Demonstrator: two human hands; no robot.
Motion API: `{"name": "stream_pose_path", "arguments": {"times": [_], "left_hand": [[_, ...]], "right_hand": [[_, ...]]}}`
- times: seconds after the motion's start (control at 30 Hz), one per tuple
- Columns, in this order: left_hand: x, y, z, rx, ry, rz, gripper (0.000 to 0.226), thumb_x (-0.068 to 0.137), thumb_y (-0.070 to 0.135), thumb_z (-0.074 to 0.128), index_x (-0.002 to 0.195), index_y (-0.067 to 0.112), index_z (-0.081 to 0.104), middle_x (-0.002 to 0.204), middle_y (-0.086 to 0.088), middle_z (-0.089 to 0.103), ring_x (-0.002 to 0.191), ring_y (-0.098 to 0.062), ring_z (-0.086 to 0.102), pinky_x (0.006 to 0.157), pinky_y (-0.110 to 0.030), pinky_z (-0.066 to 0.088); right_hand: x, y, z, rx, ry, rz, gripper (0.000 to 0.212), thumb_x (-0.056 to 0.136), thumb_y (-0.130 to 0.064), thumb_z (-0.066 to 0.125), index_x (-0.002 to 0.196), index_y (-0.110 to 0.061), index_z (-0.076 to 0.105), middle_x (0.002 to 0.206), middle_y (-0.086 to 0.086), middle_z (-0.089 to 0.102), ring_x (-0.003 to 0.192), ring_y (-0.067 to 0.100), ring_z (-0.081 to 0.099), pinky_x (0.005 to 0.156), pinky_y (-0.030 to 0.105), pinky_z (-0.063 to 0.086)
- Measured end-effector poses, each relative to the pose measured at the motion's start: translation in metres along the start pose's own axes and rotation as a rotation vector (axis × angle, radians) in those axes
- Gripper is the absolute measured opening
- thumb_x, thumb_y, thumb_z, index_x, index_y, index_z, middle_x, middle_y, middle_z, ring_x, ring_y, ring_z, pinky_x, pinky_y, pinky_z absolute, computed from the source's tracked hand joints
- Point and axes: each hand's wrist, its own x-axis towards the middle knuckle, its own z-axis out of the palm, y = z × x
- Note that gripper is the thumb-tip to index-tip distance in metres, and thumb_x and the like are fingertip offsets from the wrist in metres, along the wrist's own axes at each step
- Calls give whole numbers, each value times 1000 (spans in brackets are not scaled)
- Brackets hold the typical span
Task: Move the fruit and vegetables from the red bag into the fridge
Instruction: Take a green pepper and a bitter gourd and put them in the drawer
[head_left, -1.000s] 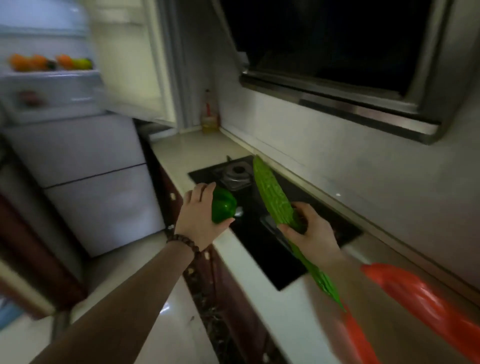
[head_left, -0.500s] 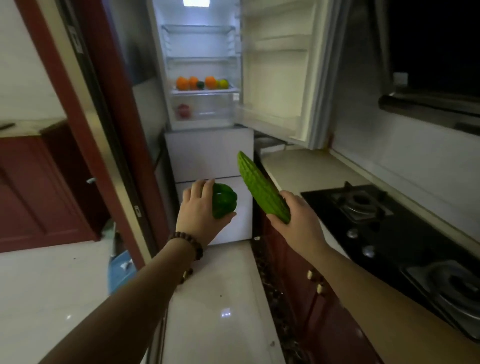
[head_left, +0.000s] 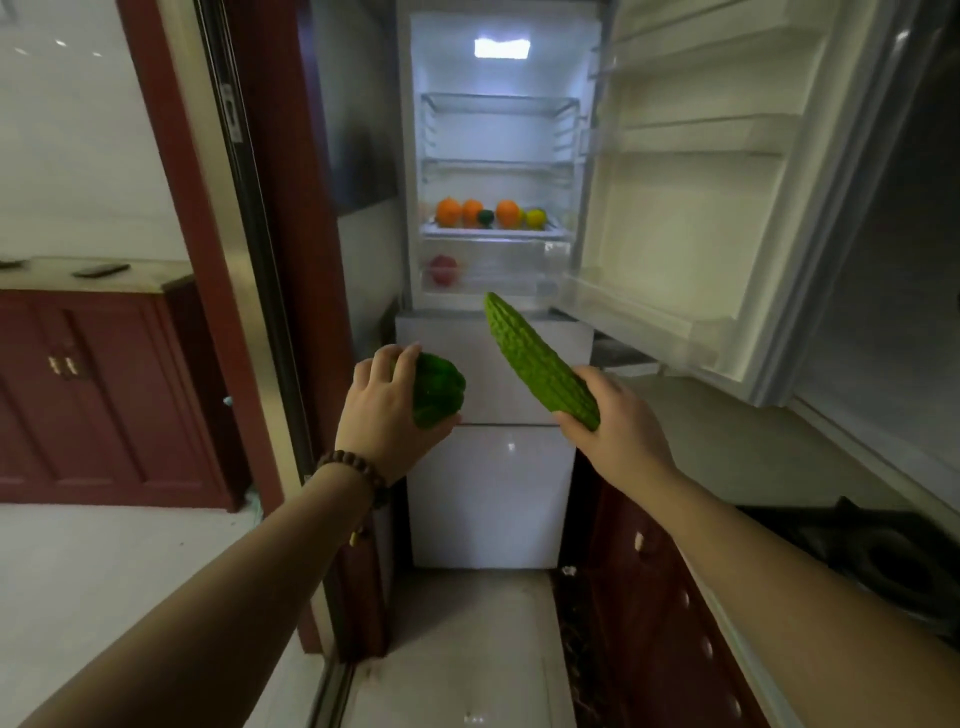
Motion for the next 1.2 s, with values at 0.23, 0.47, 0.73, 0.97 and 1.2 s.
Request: {"name": "stream_pose_path", "arguments": {"times": [0.23,0.47,0.73,0.97,1.2], "left_hand": [[136,-15,61,59,32,-39,88,72,51,72,141,17,31,138,-6,37,124,-30,35,102,-43,38],[219,-46,118,73,29,-69,87,71,49,74,140,15,33,139,-7,37,125,-31,34,102,-45,39],[319,-94,186,33,54,-56,88,70,49,74,140,16,32,137,-7,37,123,-29,35,102,-43,38],[433,-146,230,-60,104,-35,85,71,48,74,137,16,33,137,-6,34,120,-25,35,98,-38,39],[544,-195,253,-138,216,-6,89,66,51,75,136,11,37,136,-12,37,117,-29,37,96,-39,37]], "right_hand": [[131,85,40,50,-8,-22,46,82,-31,66,124,-21,50,102,6,58,91,25,55,71,43,50],[216,141,81,22,-62,-50,51,82,-29,68,128,-16,50,108,10,59,91,28,58,72,39,51],[331,180,134,-66,-128,-97,51,85,-34,64,130,-18,49,106,8,61,89,26,59,68,32,43],[474,185,178,-176,-106,-161,52,84,-35,65,131,-20,48,115,8,59,98,27,56,76,37,47],[608,195,220,-293,-242,-142,58,84,-34,66,136,-23,42,129,7,53,113,28,52,93,38,45]]}}
